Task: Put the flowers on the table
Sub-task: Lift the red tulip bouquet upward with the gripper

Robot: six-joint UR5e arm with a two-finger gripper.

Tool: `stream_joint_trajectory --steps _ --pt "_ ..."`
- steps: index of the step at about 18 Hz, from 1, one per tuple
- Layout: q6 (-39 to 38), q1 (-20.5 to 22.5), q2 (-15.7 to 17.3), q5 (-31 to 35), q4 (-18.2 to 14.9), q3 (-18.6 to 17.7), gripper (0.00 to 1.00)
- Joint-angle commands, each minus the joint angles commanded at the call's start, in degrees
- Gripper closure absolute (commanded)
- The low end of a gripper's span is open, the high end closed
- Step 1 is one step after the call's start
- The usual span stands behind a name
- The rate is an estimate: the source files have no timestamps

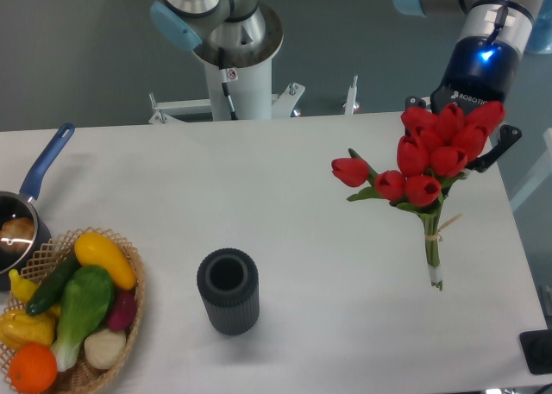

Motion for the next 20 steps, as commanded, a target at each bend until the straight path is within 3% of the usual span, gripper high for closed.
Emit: stream_joint_trajectory --steps 5,10,15,17,20 --pt "0.00 0.17 0.26 0.26 -0.26 -0.44 0.68" --pt "-0.44 -0.26 2.11 8.51 -0.44 -0.44 0.68" --pt "-1.49 -0.44 3.25 12.21 -0.61 -0.79 0.68" --pt "-1.41 -0.79 3.69 17.11 -1.05 -0.97 0.68" --pt "-1.50 -5.17 3.78 28.08 -1.58 -0.88 0.68"
